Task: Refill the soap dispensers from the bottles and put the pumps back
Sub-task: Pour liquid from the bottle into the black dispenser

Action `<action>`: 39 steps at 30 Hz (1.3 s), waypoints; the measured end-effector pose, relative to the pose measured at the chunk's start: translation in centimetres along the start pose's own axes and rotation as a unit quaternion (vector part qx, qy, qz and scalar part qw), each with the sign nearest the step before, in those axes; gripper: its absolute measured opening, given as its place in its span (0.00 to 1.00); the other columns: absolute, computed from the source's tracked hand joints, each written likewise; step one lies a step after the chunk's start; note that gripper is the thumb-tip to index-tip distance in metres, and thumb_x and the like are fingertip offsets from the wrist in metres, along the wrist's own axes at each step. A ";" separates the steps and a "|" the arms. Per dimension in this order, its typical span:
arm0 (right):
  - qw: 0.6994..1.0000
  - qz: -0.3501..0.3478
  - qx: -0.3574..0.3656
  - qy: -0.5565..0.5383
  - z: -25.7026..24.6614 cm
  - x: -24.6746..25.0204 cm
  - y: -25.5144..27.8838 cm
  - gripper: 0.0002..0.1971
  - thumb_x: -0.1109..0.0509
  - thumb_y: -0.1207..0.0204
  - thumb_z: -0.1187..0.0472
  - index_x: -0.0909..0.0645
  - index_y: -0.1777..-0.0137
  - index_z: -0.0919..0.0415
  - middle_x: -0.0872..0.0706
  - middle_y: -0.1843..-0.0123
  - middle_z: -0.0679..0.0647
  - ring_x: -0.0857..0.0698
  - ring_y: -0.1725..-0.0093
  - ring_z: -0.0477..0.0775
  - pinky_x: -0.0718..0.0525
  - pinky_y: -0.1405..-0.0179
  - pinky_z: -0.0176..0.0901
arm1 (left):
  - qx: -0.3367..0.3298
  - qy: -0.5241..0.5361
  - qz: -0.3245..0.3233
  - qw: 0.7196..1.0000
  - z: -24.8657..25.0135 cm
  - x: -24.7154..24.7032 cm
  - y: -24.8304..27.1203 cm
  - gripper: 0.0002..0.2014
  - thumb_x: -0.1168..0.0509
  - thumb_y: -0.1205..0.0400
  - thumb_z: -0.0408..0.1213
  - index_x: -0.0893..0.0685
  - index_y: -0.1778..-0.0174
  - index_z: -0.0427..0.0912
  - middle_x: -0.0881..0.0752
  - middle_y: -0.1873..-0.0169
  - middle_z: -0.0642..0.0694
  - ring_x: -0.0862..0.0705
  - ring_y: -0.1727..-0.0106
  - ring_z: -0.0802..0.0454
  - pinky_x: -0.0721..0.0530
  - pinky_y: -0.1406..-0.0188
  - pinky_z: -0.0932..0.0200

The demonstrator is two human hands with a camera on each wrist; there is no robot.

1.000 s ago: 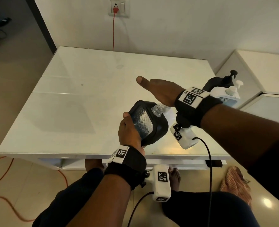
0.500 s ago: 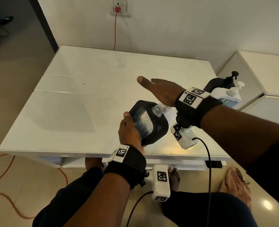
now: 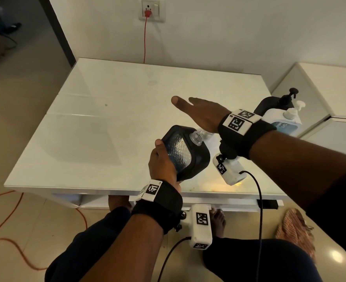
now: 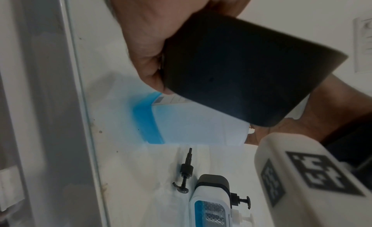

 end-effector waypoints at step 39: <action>1.000 -0.014 -0.001 0.001 -0.3 0.4 -0.3 0.56 0.60 0.31 0.14 0.51 0.09 0.49 0.43 0.09 0.51 0.39 0.12 0.60 0.45 0.16 0.61 | 0.004 -0.009 0.004 1.000 0.0 0.1 0.4 0.33 0.45 0.34 0.83 0.16 0.45 0.65 0.12 0.33 0.46 0.13 0.35 0.36 0.14 0.32 0.31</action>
Point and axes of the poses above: each hand's wrist, its own y-axis away from the middle knuckle, its own x-axis out of the back of the hand, z = x × y, the point moved 6 cm from there along -y, towards the middle knuckle
